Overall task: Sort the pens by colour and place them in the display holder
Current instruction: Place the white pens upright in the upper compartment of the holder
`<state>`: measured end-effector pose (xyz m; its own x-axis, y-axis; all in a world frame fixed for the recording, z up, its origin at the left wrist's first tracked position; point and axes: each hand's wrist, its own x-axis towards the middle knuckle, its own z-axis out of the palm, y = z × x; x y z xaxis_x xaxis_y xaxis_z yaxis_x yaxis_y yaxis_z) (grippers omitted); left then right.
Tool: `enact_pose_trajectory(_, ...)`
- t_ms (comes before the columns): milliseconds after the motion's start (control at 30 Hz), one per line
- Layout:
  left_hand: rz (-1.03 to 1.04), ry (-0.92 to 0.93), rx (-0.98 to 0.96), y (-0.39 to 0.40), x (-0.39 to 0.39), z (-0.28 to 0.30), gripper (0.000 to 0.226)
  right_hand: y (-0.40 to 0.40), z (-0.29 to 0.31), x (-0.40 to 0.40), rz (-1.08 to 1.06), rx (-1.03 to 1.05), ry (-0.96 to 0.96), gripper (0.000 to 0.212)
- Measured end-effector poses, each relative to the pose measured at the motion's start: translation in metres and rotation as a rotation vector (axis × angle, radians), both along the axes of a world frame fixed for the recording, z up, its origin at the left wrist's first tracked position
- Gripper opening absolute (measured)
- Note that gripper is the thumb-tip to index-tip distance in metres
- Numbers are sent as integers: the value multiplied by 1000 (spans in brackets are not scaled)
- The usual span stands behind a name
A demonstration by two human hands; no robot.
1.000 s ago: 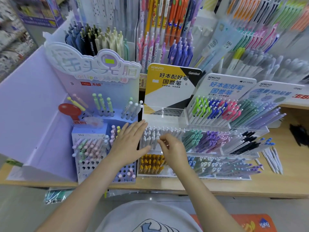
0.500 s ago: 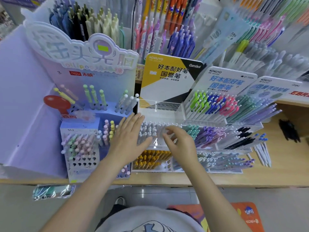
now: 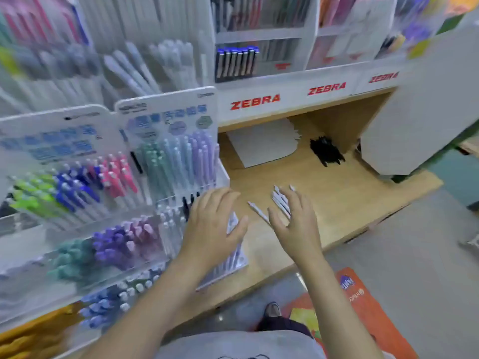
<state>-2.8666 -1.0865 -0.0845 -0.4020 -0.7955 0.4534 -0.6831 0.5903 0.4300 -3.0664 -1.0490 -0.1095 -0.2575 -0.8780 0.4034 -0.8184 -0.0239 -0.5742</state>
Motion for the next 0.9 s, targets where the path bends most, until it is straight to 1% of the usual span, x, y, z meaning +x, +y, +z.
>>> enact_pose_trajectory(100,-52,-41,27,-9,-101,-30,41,-7,-34,-99,-28,189,-32,44)
enact_pose_trajectory(167,-67,-94,134,-15,-151,-52,40,-16,-53,-150,-32,347,-82,45)
enact_pose_trajectory(233,-28,-189,297,-26,-187,-74,46,-32,-72,-189,-13,484,-142,50)
enact_pose_trajectory(300,70,-285,473,-42,-208,-97,49,-53,-89,-213,16,605,-204,55)
enact_pose_trajectory(367,207,-296,691,-57,-219,-119,53,-74,-102,-226,24,726,-317,59)
enact_pose_trajectory(400,299,-255,787,-64,-223,-129,55,-84,-110,-230,30,785,-370,61)
enact_pose_trajectory(467,501,-144,919,-76,-227,-146,62,-100,-125,-233,48,864,-426,60)
enact_pose_trajectory(533,662,-64,997,-83,-229,-159,72,-111,-137,-230,66,885,-458,53)
enact_pose_trajectory(567,704,-19,1019,-85,-231,-163,75,-115,-141,-227,71,886,-474,51)
enact_pose_trajectory(633,713,127,1039,-91,-236,-171,70,-124,-145,-218,79,883,-501,48)
enact_pose_trajectory(700,672,266,1090,-96,-245,-171,63,-131,-146,-212,116,873,-516,41)
enact_pose_trajectory(800,651,450,1184,-104,-258,-175,66,-137,-150,-208,182,871,-583,25)
enact_pose_trajectory(833,645,499,1195,-106,-261,-177,59,-139,-152,-208,194,879,-613,23)
enact_pose_trajectory(900,636,553,1223,-107,-262,-184,31,-141,-157,-209,200,899,-666,22)
